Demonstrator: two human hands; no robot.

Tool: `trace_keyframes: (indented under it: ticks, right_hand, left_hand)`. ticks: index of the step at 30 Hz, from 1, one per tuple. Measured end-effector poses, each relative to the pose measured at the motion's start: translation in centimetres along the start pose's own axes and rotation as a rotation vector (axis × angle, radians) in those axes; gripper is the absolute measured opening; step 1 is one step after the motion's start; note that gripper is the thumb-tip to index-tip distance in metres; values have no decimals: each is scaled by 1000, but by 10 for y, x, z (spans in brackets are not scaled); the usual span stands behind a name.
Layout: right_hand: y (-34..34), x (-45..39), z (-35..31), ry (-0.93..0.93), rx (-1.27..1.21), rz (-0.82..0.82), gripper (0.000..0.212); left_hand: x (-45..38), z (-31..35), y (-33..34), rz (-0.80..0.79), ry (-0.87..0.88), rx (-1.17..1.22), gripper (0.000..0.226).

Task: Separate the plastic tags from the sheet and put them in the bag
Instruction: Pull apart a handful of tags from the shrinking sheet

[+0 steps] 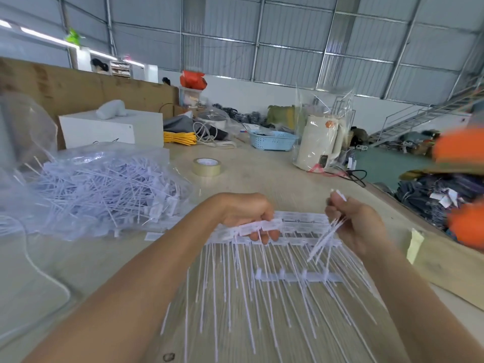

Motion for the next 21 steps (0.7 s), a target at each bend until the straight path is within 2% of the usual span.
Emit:
trace_keyframes:
  ticks: [3, 6, 10, 13, 15, 17, 21]
  right_hand:
    - [27, 10, 19, 107, 206, -176, 9]
    - [37, 19, 27, 109, 472, -209, 5]
    - [39, 21, 33, 124, 515, -204, 2]
    - [44, 22, 38, 116, 593, -217, 5]
    - [45, 22, 38, 101, 623, -221, 6]
    - [46, 22, 35, 48, 625, -227, 5]
    - [49, 23, 30, -84, 644, -242, 15]
  left_hand:
    - [-3, -5, 4, -14, -9, -24, 18]
    - [0, 0, 2, -39, 60, -118, 21]
    - [5, 5, 3, 8, 117, -243, 21]
    - [6, 11, 5, 34, 183, -299, 11]
    - [5, 14, 3, 49, 209, -290, 15]
    - [4, 14, 2, 56, 204, -282, 21]
    - [3, 13, 2, 41, 198, -273, 19]
Point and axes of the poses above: each hand's wrist, its own x-axis away from the middle knuckle, its own y-axis out of the palm, z = x × y, the point moved 5 cm from there along -x, towards the middle knuckle, and after that the axes turned 2 degrees about -z, right-handed, at the moved point
